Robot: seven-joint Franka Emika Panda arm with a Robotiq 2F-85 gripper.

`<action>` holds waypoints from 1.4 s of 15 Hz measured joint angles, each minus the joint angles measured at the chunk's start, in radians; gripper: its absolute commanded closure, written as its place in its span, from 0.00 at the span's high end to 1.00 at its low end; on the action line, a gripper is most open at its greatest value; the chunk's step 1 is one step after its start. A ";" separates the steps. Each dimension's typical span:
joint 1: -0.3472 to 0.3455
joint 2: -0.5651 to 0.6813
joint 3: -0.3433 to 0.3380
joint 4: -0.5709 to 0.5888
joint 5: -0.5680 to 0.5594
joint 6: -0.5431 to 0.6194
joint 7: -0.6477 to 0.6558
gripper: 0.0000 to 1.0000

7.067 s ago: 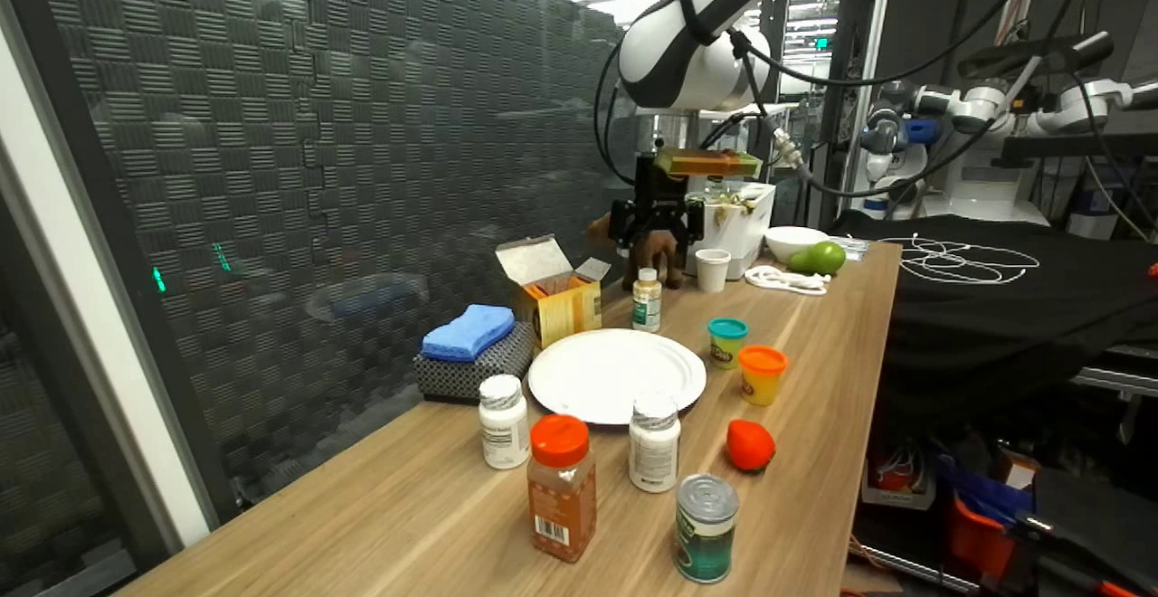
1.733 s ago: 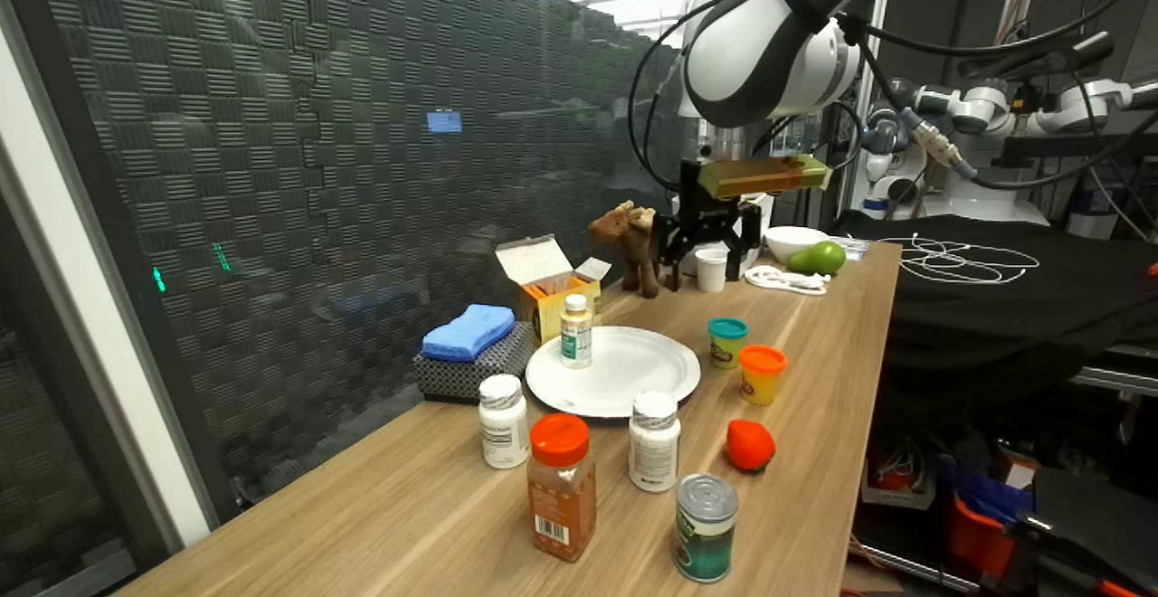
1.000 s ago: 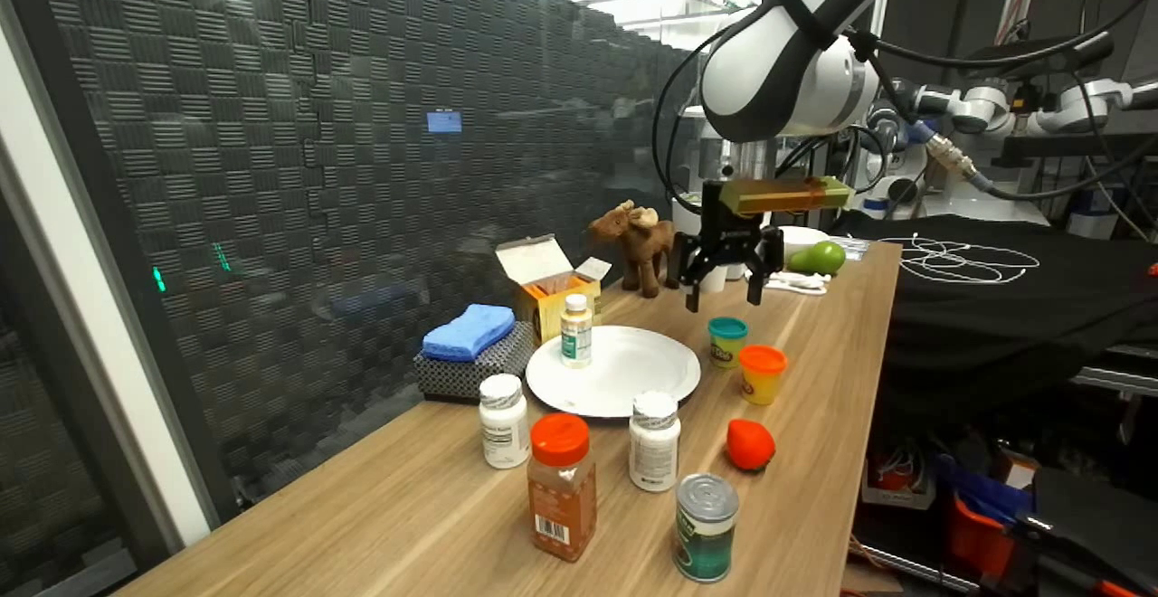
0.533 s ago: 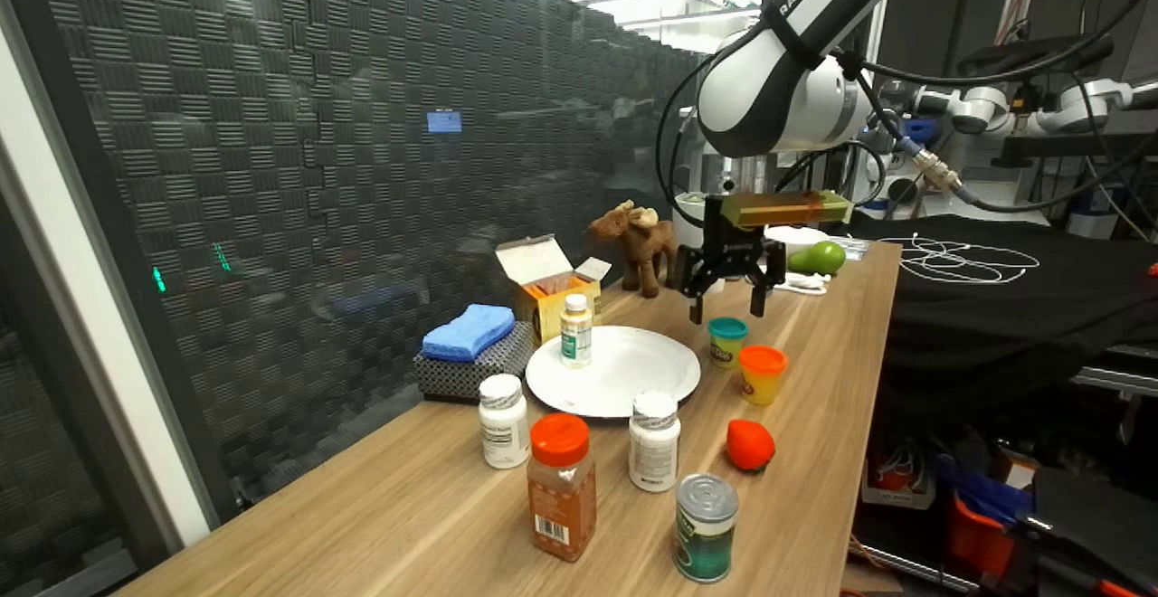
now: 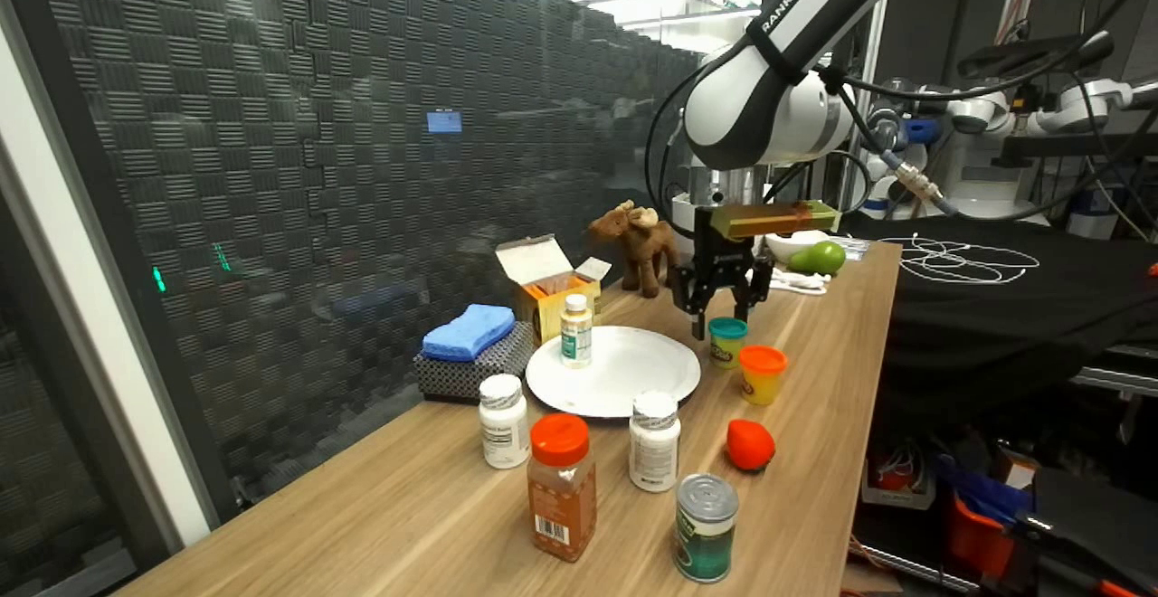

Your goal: Pick up all the objects surrounding the white plate and arrange them on the plate

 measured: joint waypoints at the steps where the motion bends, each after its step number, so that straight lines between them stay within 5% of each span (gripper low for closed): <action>1: 0.005 -0.003 0.000 -0.001 0.000 0.000 0.002 0.27; 11: 0.051 -0.121 0.007 -0.013 -0.033 -0.036 0.057 0.24; 21: 0.038 0.089 0.071 0.295 0.000 -0.277 -0.164 0.24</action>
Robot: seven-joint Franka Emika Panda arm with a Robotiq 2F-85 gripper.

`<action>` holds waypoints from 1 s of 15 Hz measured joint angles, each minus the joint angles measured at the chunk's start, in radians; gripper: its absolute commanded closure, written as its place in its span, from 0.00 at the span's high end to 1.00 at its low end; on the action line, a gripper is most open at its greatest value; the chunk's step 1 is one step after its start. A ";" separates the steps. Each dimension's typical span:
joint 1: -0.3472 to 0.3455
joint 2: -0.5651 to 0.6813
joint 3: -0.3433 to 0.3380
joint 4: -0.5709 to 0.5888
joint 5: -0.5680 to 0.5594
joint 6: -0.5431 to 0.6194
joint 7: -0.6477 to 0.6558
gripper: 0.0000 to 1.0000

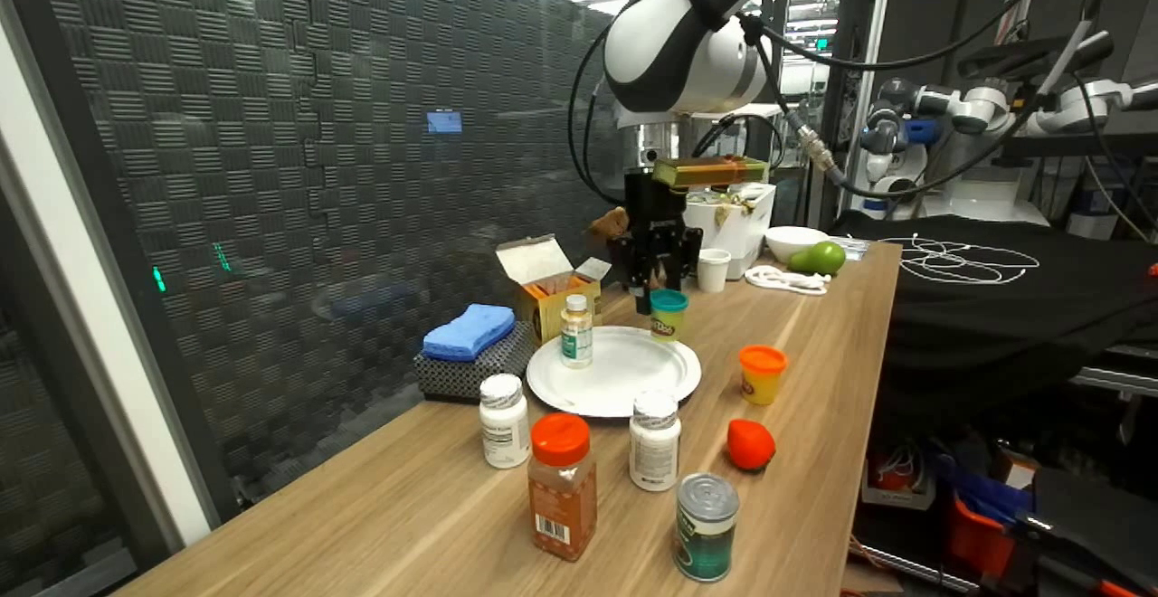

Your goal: Pick up all the objects surrounding the white plate and arrange them on the plate

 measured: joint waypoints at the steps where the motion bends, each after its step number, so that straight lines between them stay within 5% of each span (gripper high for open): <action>1: -0.005 0.033 0.003 0.035 0.002 -0.017 -0.025 0.24; 15: -0.052 0.238 0.076 0.341 0.042 -0.174 -0.213 0.24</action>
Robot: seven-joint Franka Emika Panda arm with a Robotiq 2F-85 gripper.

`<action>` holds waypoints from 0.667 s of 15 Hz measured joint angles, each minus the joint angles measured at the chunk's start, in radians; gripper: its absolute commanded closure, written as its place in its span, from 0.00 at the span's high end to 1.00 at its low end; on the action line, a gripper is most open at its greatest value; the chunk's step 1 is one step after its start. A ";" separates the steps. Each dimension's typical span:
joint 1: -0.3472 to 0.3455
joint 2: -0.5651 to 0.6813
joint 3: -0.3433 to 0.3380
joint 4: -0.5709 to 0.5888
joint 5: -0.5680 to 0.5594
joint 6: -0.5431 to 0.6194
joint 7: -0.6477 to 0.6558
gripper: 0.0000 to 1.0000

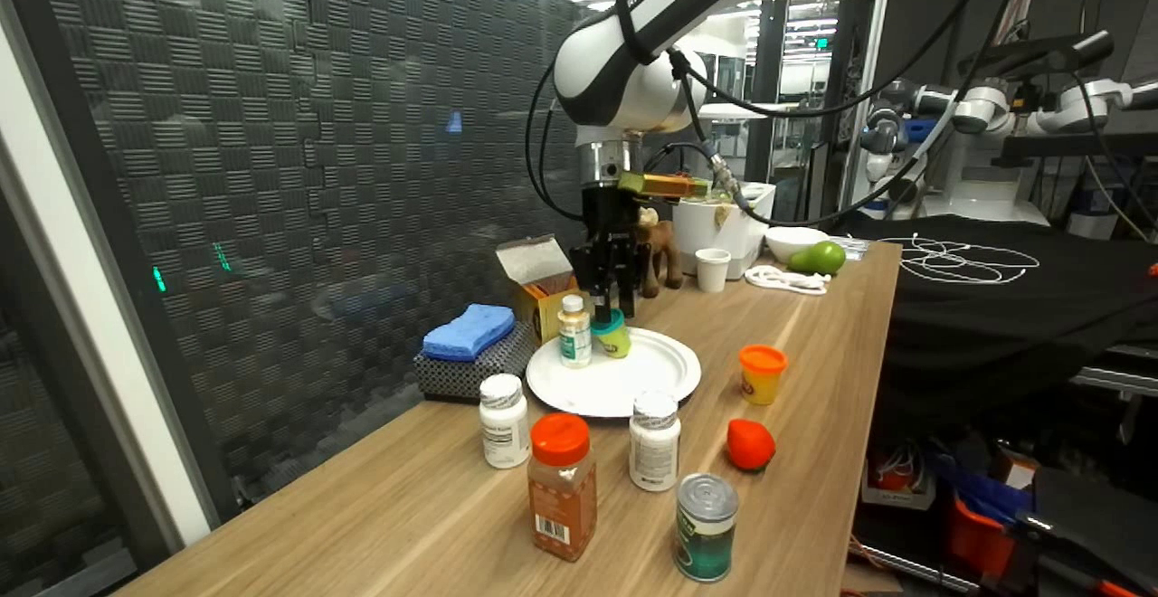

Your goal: Pick up all the objects surrounding the white plate and arrange them on the plate

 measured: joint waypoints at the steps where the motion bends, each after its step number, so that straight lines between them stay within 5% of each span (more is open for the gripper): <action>1: 0.000 0.006 0.002 0.005 0.000 -0.009 -0.006 0.24; 10: -0.019 0.014 0.002 0.037 0.000 -0.013 -0.024 0.24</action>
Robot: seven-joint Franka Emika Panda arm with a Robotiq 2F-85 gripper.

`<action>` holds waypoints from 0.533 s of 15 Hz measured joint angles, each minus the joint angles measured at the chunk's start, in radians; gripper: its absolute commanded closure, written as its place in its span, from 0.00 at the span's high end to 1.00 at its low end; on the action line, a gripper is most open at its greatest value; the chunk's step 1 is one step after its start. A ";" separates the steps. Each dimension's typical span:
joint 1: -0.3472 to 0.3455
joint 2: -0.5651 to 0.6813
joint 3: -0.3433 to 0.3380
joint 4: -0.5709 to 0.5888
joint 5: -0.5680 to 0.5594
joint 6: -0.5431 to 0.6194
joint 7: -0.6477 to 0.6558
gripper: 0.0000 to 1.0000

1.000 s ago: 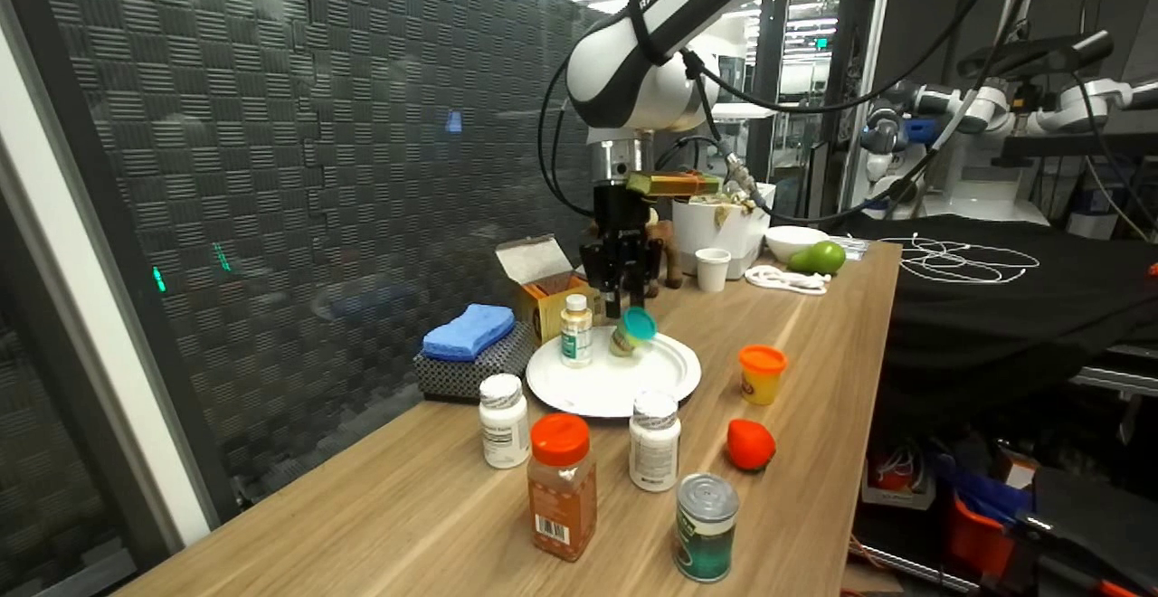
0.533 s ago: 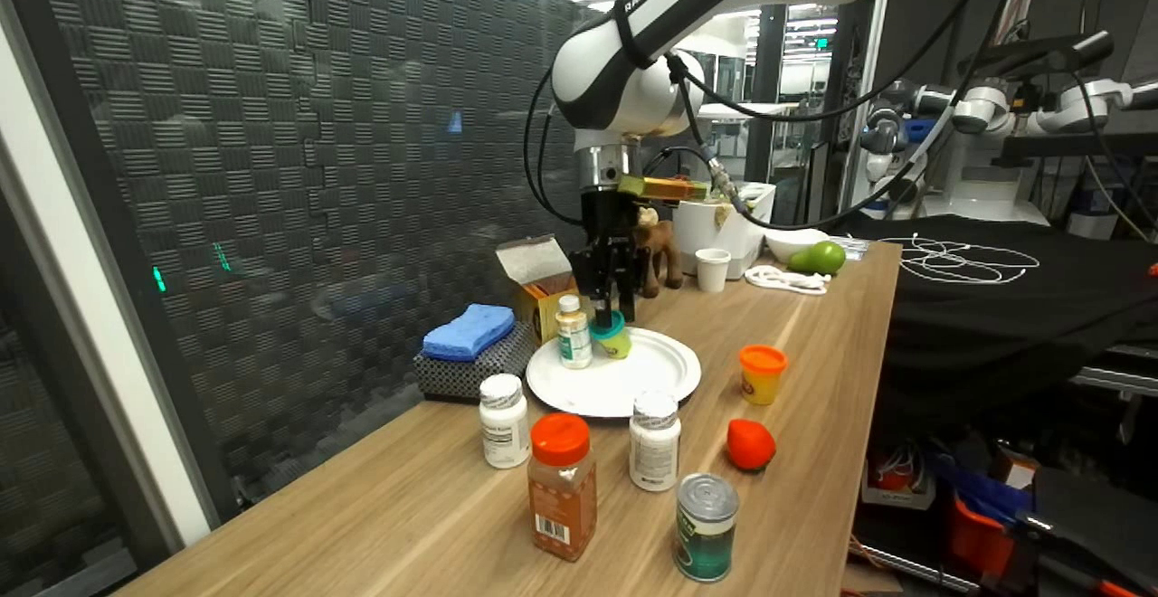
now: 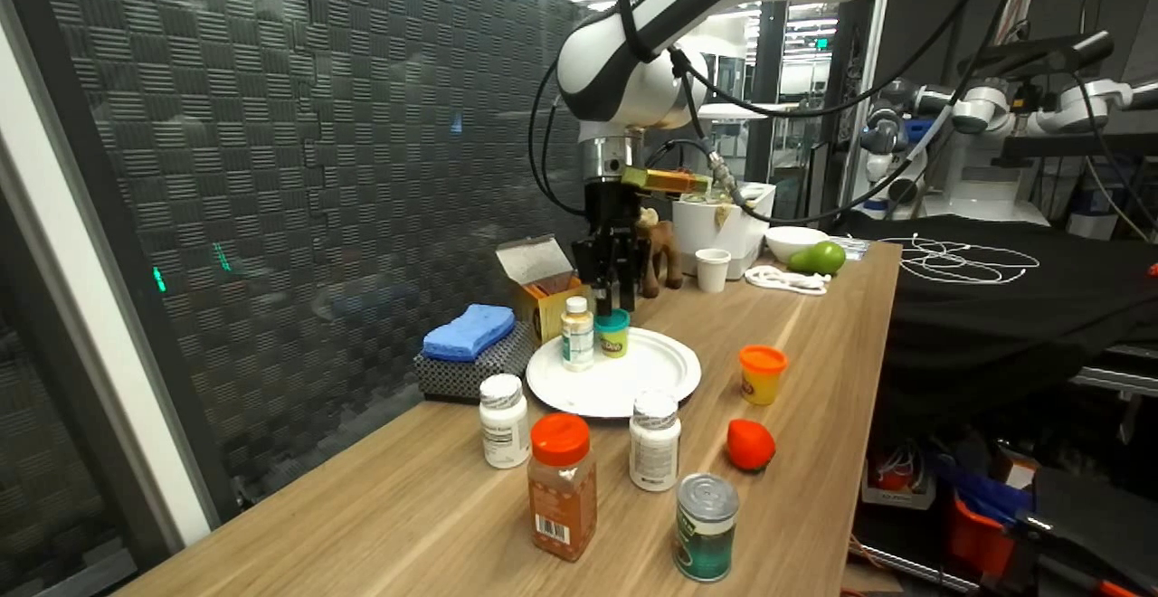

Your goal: Pick up all the objects surrounding the white plate and arrange them on the plate

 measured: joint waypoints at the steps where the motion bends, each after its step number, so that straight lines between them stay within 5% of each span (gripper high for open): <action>1: -0.005 -0.002 -0.001 0.003 0.000 0.002 0.000 0.24; 8: -0.013 -0.046 -0.012 -0.002 -0.005 0.040 0.017 0.24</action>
